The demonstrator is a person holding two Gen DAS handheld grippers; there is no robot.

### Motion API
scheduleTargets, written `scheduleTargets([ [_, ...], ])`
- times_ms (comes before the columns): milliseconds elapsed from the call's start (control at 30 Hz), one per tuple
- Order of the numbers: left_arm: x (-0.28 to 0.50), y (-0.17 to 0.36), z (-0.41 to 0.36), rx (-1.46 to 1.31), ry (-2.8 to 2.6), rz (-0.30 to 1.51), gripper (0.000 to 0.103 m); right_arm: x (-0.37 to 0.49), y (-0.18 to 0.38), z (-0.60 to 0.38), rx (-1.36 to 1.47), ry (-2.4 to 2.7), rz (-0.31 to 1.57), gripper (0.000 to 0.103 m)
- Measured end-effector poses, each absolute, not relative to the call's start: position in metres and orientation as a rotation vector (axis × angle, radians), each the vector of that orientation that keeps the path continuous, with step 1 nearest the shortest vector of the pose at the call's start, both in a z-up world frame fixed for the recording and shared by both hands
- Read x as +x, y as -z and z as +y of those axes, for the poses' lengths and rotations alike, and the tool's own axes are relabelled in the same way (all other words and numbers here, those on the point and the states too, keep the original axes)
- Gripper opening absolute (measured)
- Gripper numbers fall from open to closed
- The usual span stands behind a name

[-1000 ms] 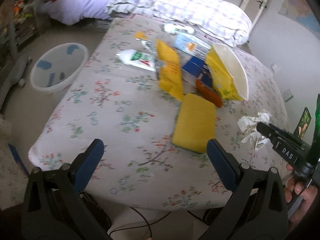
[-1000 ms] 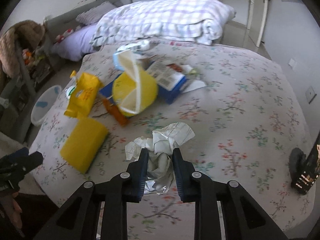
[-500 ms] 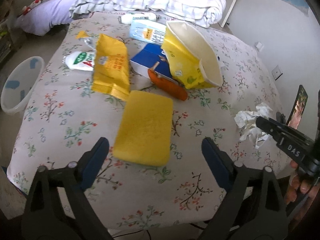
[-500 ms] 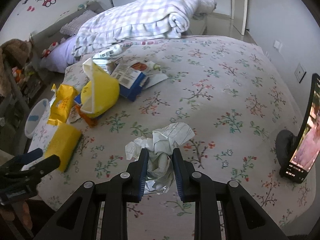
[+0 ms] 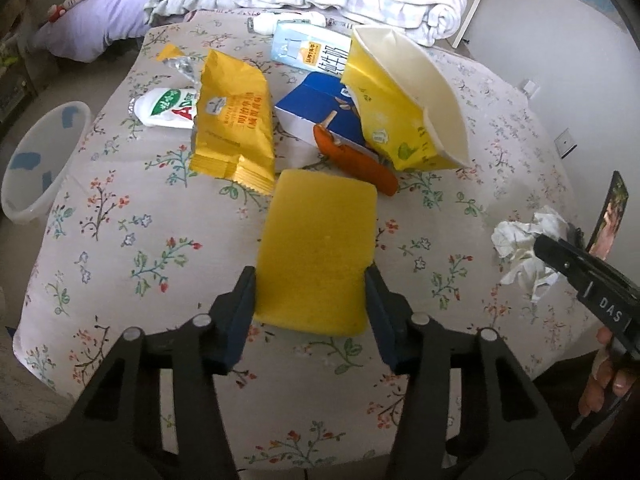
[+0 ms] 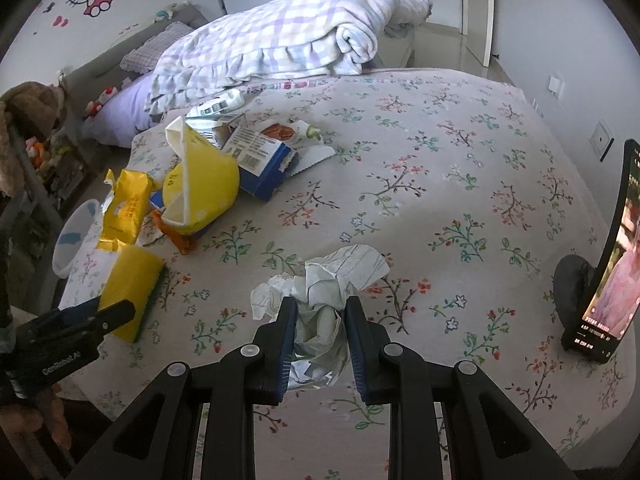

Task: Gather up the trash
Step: 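Carry the sponge and tissue to the wastebasket and open both tools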

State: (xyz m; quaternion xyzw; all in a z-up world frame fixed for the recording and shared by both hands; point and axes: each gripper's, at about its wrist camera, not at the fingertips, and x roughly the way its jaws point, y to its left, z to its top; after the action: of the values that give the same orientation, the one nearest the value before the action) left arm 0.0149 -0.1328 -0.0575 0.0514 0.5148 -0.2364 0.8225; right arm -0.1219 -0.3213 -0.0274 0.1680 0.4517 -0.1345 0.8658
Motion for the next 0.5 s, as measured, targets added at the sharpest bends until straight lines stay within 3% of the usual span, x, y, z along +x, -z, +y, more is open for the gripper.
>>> scheduleTargets([
  [500,0.016,0.015,-0.070,-0.013,0.504,1.008,0.052,-0.088,-0.007,-0.255,0.274,0.170,0.894,0.026],
])
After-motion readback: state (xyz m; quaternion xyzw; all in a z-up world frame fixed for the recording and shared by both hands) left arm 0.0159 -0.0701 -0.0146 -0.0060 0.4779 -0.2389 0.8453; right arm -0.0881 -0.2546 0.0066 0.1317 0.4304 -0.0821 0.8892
